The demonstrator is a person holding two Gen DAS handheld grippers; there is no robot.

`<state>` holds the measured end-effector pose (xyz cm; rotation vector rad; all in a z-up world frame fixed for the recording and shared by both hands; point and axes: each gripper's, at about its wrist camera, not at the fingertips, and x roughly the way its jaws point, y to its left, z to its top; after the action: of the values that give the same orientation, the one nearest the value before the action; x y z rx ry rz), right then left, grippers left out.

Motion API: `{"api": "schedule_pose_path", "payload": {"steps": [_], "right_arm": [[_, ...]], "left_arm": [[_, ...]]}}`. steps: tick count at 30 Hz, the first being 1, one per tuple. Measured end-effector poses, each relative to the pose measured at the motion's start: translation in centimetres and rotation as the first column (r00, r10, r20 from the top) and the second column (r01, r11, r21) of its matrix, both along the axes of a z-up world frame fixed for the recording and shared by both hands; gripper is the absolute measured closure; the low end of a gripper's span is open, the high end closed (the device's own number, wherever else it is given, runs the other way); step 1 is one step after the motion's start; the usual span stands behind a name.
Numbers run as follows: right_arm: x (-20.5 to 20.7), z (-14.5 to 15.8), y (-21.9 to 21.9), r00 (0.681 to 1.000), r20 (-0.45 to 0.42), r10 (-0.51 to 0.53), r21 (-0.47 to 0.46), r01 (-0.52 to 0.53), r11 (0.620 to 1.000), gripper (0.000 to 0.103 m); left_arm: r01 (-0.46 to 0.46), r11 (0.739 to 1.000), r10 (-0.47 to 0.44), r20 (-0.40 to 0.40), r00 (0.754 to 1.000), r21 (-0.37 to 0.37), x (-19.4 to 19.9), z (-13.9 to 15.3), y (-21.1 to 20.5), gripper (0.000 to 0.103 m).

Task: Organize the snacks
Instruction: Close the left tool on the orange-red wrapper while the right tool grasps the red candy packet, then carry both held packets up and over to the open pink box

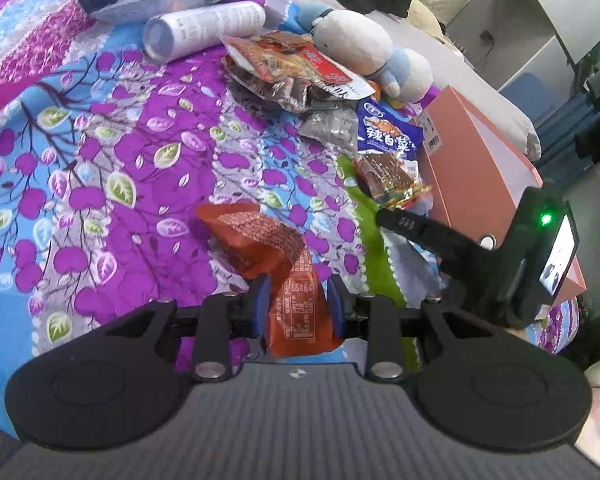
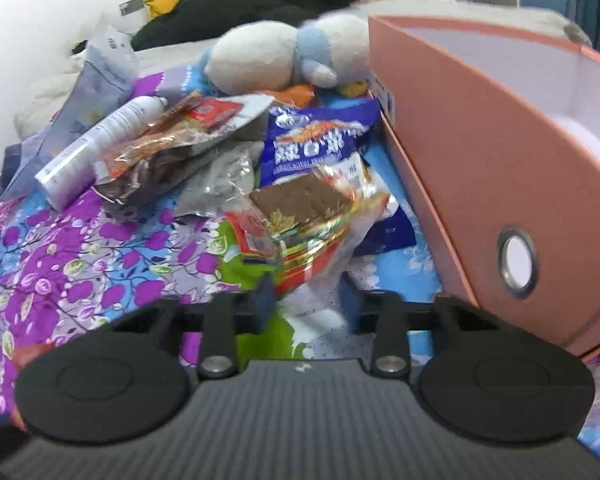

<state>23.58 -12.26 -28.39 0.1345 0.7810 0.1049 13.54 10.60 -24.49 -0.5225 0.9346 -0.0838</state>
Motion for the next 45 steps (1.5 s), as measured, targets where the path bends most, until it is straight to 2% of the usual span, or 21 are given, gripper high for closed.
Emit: {"api": "schedule_pose_path", "payload": {"steps": [1,6,15,25,27,28,30,32,34,38,41,45], "right_arm": [[0.0,0.2,-0.1,1.0,-0.003,-0.003,0.007,0.003,1.0,0.085],[-1.9,1.7,-0.5,0.999,0.006,0.037,0.032,-0.037,0.999,0.09],[-7.7,3.0,-1.6,0.996,-0.031,0.089,0.109,-0.085,0.99,0.091],[-13.2,2.9,-2.3,0.98,-0.099,0.171,0.135,-0.157,0.978,0.091],[-14.0,3.0,-2.3,0.976,-0.089,0.197,0.12,-0.186,0.975,0.089],[-14.1,2.9,-2.3,0.974,-0.09,0.206,0.116,-0.195,0.974,0.088],[-14.1,2.6,-2.3,0.969,-0.111,0.222,0.1,-0.211,0.972,0.077],[-14.2,2.5,-2.6,0.966,-0.112,0.231,0.094,-0.222,0.971,0.037],[-14.4,2.8,-3.0,0.967,-0.084,0.242,0.09,-0.235,0.968,0.027],[-14.5,3.7,-3.2,0.958,-0.005,0.286,-0.037,-0.286,0.958,0.027],[-14.0,4.3,-3.1,0.928,0.043,0.37,-0.099,-0.364,0.926,0.027],[-12.2,3.9,-2.3,0.875,0.038,0.483,-0.138,-0.474,0.87,0.027]], "left_arm": [[-0.005,1.0,0.005,-0.006,1.0,-0.009,-0.1,-0.2,0.2,0.067],[-0.001,1.0,0.001,0.002,1.0,0.002,-0.9,-0.2,0.0,0.067],[0.006,1.0,-0.006,0.008,1.0,0.021,-2.7,-0.1,0.0,0.067],[0.004,1.0,-0.004,0.015,1.0,0.026,-4.9,0.0,-0.3,0.067],[-0.004,1.0,0.004,0.009,1.0,0.028,-5.0,-0.1,-0.3,0.065],[-0.008,1.0,0.008,0.0,1.0,0.028,-4.9,-0.2,-0.3,0.061],[-0.029,0.999,0.029,-0.014,0.999,0.034,-4.8,-0.4,-0.2,0.048],[-0.031,0.999,0.032,-0.006,0.999,0.035,-4.8,-0.4,-0.2,0.033],[-0.022,1.0,0.022,-0.001,1.0,0.015,-4.8,-0.4,-0.2,0.03],[-0.028,1.0,0.028,-0.007,1.0,0.005,-4.5,-0.8,-0.2,0.028],[-0.037,0.999,0.037,-0.012,0.999,0.026,-4.3,-1.0,-0.3,0.028],[-0.047,0.998,0.048,-0.014,0.999,0.038,-4.3,-1.2,-0.2,0.029]]}}
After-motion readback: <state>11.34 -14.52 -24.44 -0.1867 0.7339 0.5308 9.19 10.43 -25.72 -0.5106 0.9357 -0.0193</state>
